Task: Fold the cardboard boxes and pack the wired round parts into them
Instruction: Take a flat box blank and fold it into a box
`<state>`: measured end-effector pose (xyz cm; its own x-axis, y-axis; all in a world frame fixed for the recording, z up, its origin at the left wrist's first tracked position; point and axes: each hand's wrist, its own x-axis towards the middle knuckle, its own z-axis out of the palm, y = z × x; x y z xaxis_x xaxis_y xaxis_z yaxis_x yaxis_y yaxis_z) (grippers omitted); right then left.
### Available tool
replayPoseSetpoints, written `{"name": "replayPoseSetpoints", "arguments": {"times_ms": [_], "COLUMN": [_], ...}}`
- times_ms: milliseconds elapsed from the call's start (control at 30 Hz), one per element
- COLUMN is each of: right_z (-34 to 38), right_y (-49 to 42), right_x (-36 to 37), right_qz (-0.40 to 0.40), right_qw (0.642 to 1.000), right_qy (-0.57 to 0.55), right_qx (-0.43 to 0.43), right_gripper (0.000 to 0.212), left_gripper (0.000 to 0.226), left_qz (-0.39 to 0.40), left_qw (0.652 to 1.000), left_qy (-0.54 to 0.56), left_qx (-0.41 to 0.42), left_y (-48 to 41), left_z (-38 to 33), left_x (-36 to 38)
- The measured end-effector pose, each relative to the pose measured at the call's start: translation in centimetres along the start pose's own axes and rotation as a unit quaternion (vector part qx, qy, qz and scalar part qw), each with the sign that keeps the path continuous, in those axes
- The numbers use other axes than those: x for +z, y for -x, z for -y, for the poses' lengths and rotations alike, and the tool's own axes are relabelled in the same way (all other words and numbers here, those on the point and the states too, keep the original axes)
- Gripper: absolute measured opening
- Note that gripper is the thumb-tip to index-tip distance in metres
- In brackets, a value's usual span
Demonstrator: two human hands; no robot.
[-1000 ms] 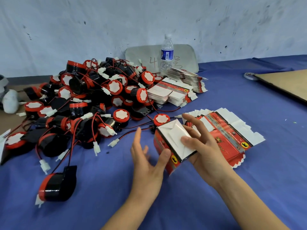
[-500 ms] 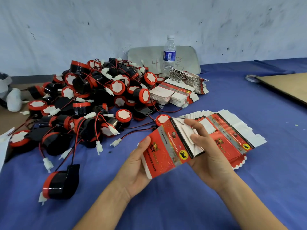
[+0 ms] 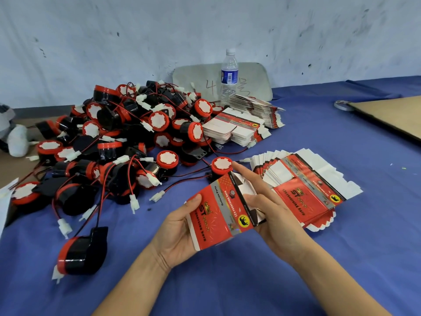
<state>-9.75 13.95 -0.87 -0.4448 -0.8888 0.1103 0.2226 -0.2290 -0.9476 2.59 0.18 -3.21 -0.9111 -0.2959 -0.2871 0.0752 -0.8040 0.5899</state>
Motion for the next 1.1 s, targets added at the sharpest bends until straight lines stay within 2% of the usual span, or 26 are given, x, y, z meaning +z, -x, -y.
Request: {"name": "replayPoseSetpoints", "arguments": {"times_ms": [267, 400, 600, 767, 967, 1100], "right_z": [-0.02, 0.11, 0.23, -0.06, 0.02, -0.17], "right_y": [0.19, 0.25, 0.55, 0.82, 0.69, 0.74], "right_x": [0.04, 0.09, 0.15, 0.14, 0.07, -0.12], "right_qz": [0.013, 0.014, 0.026, 0.039, 0.039, 0.033], "right_qw": [0.999, 0.998, 0.995, 0.997, 0.994, 0.996], "right_qy": [0.034, 0.053, 0.084, 0.033, 0.082, 0.071], "right_qx": [-0.008, -0.011, -0.049, -0.049, -0.054, -0.039], "right_gripper": [0.05, 0.05, 0.053, 0.055, 0.055, 0.048], "left_gripper": [0.092, 0.085, 0.091, 0.073, 0.089, 0.077], "left_qz": [0.006, 0.015, 0.021, 0.031, 0.027, 0.025], "left_qw": [1.0, 1.0, 1.0, 0.999, 1.0, 1.0], "left_qy": [-0.006, -0.001, -0.002, -0.002, -0.003, -0.003], "left_qx": [-0.002, -0.008, -0.014, -0.019, -0.01, -0.006], "left_y": [-0.06, 0.05, -0.05, 0.1, -0.27, -0.25], "left_z": [-0.02, -0.05, -0.16, -0.17, -0.32, -0.15], "left_x": [-0.09, 0.1, 0.09, -0.14, -0.12, -0.35]}}
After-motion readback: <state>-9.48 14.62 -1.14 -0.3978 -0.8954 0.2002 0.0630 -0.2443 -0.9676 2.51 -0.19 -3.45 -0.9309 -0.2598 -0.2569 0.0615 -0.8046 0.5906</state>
